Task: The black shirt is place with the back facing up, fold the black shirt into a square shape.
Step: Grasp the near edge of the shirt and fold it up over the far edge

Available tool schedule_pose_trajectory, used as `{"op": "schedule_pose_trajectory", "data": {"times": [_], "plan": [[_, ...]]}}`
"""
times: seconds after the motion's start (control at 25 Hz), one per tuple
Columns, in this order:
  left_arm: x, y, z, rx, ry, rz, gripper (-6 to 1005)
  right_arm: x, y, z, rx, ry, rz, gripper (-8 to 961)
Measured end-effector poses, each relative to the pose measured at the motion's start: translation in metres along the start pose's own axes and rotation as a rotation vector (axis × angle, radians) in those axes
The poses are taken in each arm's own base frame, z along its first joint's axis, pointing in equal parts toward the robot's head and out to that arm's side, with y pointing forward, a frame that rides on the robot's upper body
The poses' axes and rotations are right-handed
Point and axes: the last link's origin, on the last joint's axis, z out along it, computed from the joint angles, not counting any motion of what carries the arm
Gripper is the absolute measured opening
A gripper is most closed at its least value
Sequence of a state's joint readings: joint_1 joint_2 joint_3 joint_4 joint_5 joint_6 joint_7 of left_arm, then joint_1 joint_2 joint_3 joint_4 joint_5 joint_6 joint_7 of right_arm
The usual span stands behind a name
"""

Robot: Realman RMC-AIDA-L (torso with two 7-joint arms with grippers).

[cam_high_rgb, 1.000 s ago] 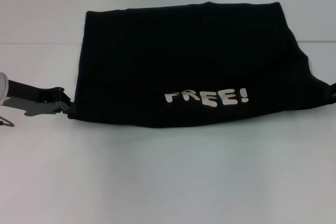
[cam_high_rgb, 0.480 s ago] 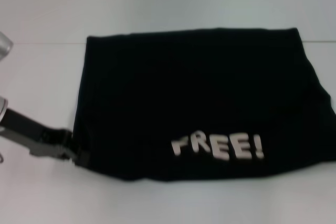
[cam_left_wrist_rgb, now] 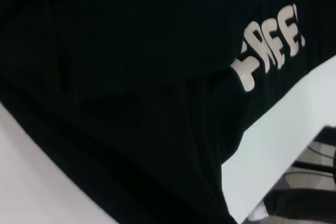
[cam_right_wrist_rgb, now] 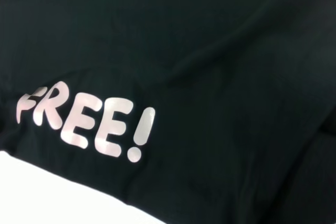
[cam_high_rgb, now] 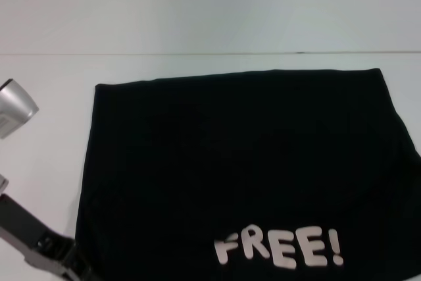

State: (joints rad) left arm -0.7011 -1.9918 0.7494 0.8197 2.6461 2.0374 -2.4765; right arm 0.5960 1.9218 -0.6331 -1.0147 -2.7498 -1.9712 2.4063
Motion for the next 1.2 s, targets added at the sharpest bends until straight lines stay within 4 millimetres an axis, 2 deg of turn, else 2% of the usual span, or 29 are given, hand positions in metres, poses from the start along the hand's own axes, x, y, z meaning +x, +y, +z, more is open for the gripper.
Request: {"op": "schedule_pose_trajectory", "data": {"times": [0.4, 0.56, 0.88, 1.04, 1.2], "plan": [[0.0, 0.002, -0.006, -0.018, 0.008, 0.019, 97, 0.011, -0.004, 0.005, -0.029, 0.026, -0.003, 70], [0.002, 0.0, -0.01, -0.021, 0.046, 0.019, 98, 0.009, -0.005, 0.003, -0.032, 0.003, -0.006, 72], [0.036, -0.001, -0.038, -0.023, 0.321, 0.023, 102, -0.031, -0.006, -0.013, -0.049, -0.299, -0.059, 75], [0.055, 0.001, -0.052, -0.018, 0.441, 0.012, 104, -0.051, -0.004, -0.032, -0.089, -0.495, -0.093, 77], [0.079, -0.002, -0.066, 0.041, 0.558, -0.04, 105, -0.071, -0.01, -0.048, -0.073, -0.669, -0.076, 78]]}}
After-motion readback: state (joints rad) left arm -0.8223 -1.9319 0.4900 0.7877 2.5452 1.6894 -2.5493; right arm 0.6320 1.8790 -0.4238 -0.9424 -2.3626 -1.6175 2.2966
